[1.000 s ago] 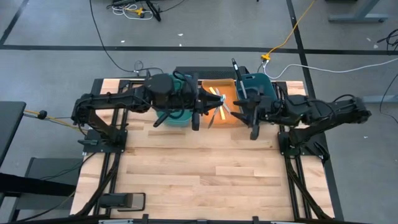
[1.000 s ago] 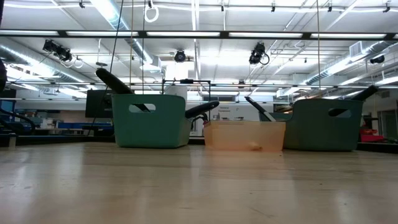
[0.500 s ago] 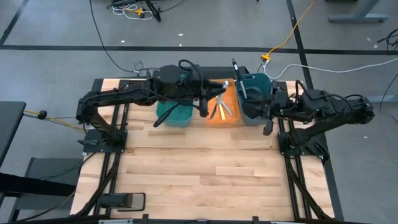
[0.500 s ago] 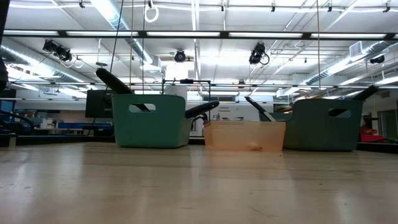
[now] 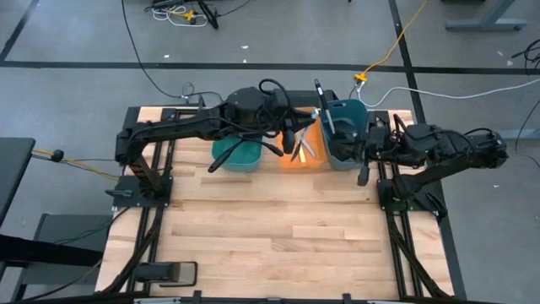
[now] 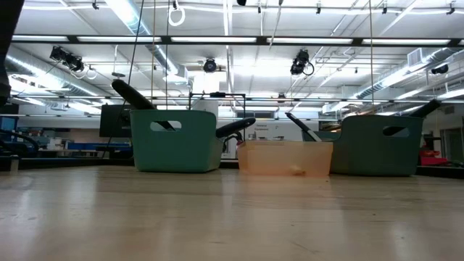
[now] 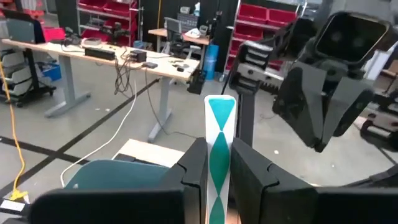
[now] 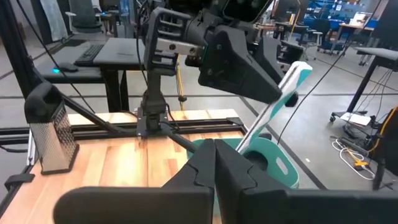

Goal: Pick & Place Kitchen Items
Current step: Put the white patterned table knife into the orange bin

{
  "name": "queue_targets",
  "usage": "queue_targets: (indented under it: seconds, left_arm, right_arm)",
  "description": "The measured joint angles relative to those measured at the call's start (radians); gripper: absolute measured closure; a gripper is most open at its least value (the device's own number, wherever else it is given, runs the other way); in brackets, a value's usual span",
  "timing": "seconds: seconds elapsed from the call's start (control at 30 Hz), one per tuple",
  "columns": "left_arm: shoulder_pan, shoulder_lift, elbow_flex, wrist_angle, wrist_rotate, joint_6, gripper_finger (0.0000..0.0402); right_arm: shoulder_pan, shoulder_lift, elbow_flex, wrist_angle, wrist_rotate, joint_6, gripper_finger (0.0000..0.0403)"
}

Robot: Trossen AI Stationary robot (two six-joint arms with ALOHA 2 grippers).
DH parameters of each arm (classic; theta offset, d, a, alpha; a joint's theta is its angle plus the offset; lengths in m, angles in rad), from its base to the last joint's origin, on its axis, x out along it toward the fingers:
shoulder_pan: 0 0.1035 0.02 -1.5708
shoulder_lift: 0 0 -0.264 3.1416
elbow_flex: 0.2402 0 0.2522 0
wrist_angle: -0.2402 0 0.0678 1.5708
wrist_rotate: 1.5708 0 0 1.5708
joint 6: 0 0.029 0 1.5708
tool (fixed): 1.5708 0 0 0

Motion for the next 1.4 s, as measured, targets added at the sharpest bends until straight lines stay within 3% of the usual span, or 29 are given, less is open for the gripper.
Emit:
queue_targets:
  seconds: [0.33,0.63,0.87,1.07,1.4]
  left_arm:
    - [0.013,0.010,0.000,-0.011,0.026,0.003,0.0350]
    - [0.016,0.010,0.000,-0.005,0.129,0.032,0.0350]
    - [0.017,0.010,0.000,0.008,0.242,0.035,0.0350]
    - [0.016,0.010,0.000,0.093,0.314,-0.002,0.0350]
    - [0.019,-0.004,0.000,0.176,0.376,-0.008,0.0350]
  right_arm:
    - [0.000,0.000,0.000,-0.013,0.000,0.027,0.0400]
    - [0.000,0.000,0.000,-0.006,0.001,0.032,0.0398]
    - [-0.001,0.008,0.000,0.035,0.011,0.095,0.0374]
    - [-0.015,0.035,0.000,0.056,0.025,0.110,0.0334]
    - [-0.053,0.087,0.000,0.085,0.005,0.108,0.0227]
